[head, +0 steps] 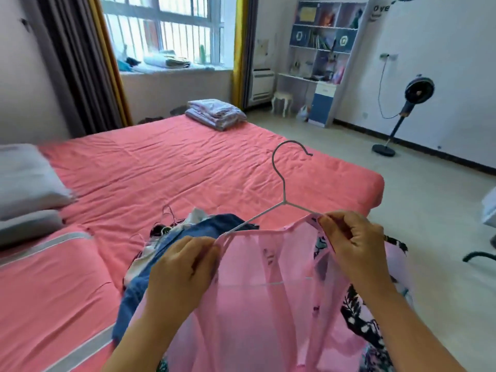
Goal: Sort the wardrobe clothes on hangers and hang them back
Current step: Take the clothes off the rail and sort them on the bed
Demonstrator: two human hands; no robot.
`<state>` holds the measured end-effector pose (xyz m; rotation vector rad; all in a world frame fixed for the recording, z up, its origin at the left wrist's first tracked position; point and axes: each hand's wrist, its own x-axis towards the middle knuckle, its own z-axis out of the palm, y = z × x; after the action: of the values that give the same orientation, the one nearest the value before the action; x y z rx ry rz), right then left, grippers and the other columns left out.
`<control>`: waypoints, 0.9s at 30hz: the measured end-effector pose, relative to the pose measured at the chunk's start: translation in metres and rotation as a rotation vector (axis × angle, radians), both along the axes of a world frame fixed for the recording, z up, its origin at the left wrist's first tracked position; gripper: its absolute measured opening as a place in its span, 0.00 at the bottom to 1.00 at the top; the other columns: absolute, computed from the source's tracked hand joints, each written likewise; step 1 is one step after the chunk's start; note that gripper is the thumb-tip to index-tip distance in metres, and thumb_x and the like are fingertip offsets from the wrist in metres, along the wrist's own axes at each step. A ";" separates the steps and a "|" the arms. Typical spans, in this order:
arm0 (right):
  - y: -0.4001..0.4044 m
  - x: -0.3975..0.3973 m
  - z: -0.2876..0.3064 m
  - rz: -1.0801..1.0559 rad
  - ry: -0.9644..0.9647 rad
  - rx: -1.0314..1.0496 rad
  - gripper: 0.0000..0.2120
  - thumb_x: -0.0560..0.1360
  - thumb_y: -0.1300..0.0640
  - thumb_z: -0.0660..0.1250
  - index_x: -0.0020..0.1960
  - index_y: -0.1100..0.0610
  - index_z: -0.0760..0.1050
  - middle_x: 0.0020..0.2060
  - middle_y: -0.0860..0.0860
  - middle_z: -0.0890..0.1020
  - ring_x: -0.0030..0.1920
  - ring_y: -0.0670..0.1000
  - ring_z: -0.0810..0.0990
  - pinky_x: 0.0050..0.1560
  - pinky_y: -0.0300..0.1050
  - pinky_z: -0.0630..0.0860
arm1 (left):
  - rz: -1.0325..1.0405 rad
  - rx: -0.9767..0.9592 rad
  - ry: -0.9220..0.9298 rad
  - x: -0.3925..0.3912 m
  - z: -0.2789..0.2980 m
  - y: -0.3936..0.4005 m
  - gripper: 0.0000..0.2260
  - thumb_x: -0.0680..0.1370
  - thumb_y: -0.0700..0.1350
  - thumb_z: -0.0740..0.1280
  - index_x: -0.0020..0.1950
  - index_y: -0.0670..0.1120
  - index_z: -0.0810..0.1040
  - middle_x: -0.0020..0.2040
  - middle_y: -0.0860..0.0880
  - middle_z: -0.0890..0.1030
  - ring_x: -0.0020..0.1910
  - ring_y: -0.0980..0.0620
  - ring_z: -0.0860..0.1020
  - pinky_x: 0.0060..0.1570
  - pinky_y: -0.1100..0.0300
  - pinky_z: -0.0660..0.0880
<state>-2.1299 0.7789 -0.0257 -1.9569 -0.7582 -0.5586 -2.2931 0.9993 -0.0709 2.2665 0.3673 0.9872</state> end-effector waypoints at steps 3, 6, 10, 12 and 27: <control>0.060 0.031 -0.011 0.069 0.039 -0.050 0.07 0.72 0.42 0.63 0.41 0.42 0.76 0.35 0.42 0.79 0.38 0.49 0.78 0.43 0.65 0.73 | 0.083 -0.046 0.010 0.016 -0.019 0.044 0.11 0.75 0.53 0.60 0.42 0.50 0.79 0.39 0.57 0.79 0.39 0.56 0.75 0.37 0.60 0.71; 0.115 0.057 -0.027 0.129 0.065 -0.104 0.11 0.72 0.42 0.62 0.41 0.47 0.79 0.34 0.38 0.77 0.38 0.48 0.77 0.43 0.64 0.73 | 0.136 -0.076 0.042 0.030 -0.040 0.086 0.12 0.75 0.53 0.59 0.41 0.48 0.78 0.38 0.57 0.77 0.37 0.57 0.72 0.38 0.66 0.66; 0.185 0.091 -0.063 0.198 0.139 -0.185 0.13 0.71 0.46 0.65 0.44 0.54 0.82 0.36 0.41 0.77 0.41 0.52 0.78 0.46 0.63 0.74 | 0.195 -0.151 0.147 0.049 -0.079 0.140 0.13 0.74 0.55 0.58 0.38 0.49 0.75 0.35 0.56 0.75 0.36 0.58 0.71 0.36 0.68 0.64; 0.212 0.100 -0.080 0.201 0.194 -0.239 0.14 0.70 0.50 0.67 0.50 0.56 0.81 0.42 0.48 0.80 0.47 0.55 0.79 0.50 0.62 0.74 | 0.229 -0.198 0.195 0.058 -0.101 0.162 0.13 0.74 0.56 0.58 0.38 0.49 0.74 0.35 0.55 0.75 0.37 0.60 0.72 0.35 0.69 0.64; 0.308 0.106 -0.181 0.411 0.464 -0.520 0.12 0.72 0.59 0.71 0.56 0.57 0.79 0.49 0.47 0.79 0.52 0.49 0.77 0.55 0.37 0.68 | 0.509 -0.412 0.562 0.108 -0.230 0.281 0.07 0.78 0.47 0.65 0.47 0.47 0.81 0.48 0.46 0.80 0.50 0.43 0.76 0.53 0.49 0.67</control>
<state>-2.0235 1.0871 -0.2071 -2.1856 -1.0290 0.3689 -2.1846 1.2804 -0.3006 2.0584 1.3081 0.4091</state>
